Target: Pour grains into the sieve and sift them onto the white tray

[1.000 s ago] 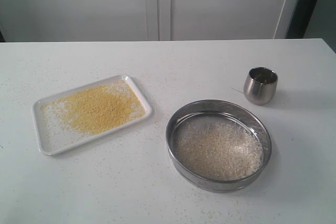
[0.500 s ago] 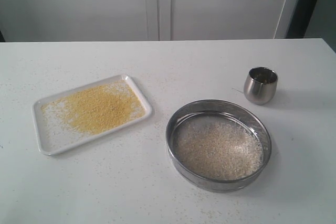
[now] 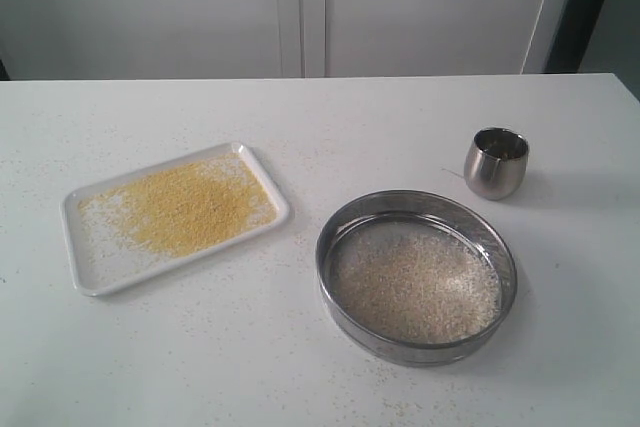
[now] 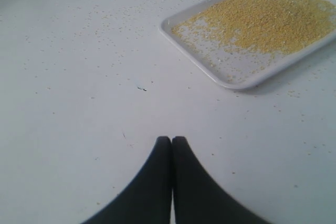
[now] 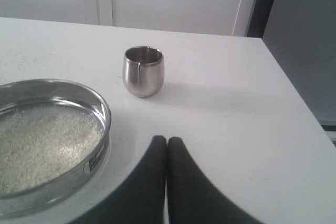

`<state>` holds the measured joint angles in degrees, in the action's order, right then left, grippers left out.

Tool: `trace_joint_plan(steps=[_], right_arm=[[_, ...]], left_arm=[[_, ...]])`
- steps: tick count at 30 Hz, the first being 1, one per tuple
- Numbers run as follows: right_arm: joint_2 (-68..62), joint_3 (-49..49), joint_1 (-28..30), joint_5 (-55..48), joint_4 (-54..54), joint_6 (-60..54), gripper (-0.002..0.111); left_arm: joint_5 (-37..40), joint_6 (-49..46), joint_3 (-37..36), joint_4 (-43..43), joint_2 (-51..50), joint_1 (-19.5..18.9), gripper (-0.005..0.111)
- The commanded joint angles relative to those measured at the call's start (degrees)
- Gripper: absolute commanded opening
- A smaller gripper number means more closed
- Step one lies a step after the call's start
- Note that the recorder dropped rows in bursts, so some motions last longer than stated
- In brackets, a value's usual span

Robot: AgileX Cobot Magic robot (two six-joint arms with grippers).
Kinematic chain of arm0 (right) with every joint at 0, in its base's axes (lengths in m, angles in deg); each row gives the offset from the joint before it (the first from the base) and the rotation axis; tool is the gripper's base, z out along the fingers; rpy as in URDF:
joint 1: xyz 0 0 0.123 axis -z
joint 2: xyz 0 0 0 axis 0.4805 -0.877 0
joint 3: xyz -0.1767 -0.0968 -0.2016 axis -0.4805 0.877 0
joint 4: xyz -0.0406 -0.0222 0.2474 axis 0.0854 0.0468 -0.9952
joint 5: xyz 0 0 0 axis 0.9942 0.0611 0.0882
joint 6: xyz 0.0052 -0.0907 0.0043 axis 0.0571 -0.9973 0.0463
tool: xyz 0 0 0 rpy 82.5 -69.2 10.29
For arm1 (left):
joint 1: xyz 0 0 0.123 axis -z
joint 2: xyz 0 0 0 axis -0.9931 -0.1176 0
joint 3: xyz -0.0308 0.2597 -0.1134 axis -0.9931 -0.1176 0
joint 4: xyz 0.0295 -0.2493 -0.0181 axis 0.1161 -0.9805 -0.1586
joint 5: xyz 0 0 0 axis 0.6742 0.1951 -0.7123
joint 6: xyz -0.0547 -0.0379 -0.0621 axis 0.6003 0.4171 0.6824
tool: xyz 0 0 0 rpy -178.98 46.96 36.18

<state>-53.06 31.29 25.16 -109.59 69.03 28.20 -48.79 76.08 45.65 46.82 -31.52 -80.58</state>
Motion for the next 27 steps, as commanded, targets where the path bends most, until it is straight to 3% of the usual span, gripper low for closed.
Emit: trace_joint_plan(steps=[1, 27], right_arm=[[0.3, 4.1, 0.0, 2.1, 0.4, 0.3, 0.0], [0.3, 6.5, 0.0, 4.7, 0.4, 0.3, 0.0]], left_arm=[[0.0, 0.0, -0.3, -0.3, 0.3, -0.2, 0.0], [0.0, 0.0, -0.3, -0.3, 0.3, -0.2, 0.0]])
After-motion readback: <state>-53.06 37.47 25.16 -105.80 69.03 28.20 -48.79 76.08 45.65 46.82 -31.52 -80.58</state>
